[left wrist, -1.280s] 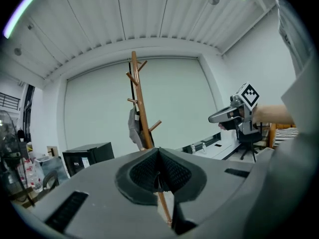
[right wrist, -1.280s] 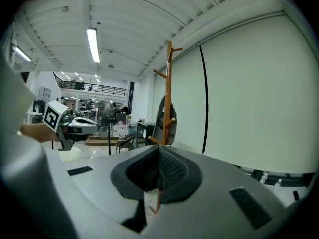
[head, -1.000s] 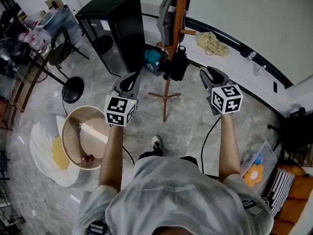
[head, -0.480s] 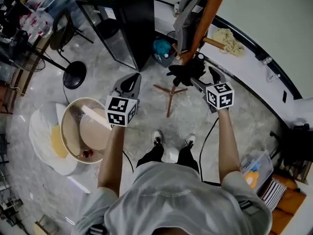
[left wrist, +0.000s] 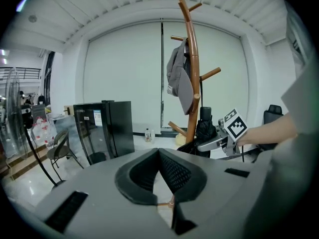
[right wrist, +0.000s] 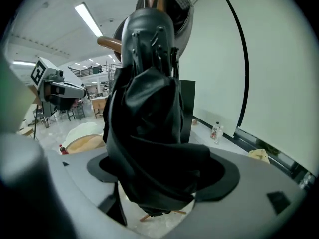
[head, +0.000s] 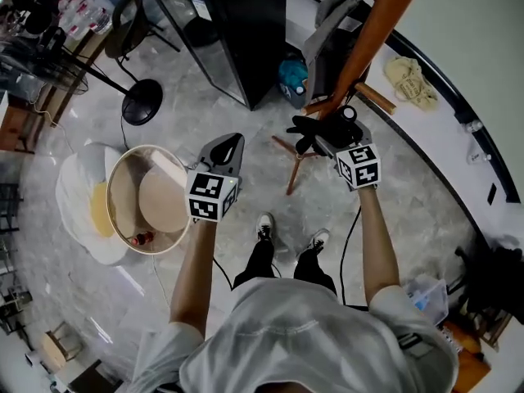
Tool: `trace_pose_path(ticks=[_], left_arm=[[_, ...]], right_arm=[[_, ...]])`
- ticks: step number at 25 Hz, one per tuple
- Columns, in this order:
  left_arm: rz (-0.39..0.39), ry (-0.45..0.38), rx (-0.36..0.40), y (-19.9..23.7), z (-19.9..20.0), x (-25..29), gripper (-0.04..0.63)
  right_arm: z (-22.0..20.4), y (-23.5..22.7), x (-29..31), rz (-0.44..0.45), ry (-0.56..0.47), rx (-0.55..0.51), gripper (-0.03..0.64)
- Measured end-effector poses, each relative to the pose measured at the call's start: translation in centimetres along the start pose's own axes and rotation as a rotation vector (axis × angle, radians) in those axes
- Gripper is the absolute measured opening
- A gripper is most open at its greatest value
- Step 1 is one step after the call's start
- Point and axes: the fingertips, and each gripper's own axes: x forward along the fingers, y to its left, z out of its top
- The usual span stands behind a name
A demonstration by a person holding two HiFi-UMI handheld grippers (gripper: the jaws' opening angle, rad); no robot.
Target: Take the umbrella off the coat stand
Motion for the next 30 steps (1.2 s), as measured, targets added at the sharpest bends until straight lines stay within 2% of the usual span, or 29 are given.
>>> trace_pose_path(ticks=[2, 6, 14, 20, 30], left_arm=[[0.018, 0.007, -0.003, -0.3, -0.1, -0.2, 0.015], [0.04, -0.009, 0.0, -1.1, 0.9, -0.6, 0.015], [0.036, -0.081, 0.026, -1.4, 4.3, -1.4, 0.015], [0.005, -0.145, 0.064, -2.9, 7.3, -2.6, 0.015], [-0.054, -0.262, 0.106, -4.8, 12.9, -3.3, 0.015]], right_arm=[[0.0, 0.2, 0.1, 0.012, 0.008, -0.01, 0.422], [0.4, 0.5, -0.2, 0.001, 0.029, -0.029, 0.329], [2.9, 0.4, -2.0, -0.007, 0.046, -0.01, 0.316], [4.3, 0.2, -6.5, -0.022, 0.041, 0.027, 0.308], [9.8, -1.2, -17.0, -0.116, -0.083, 0.044, 0.307]])
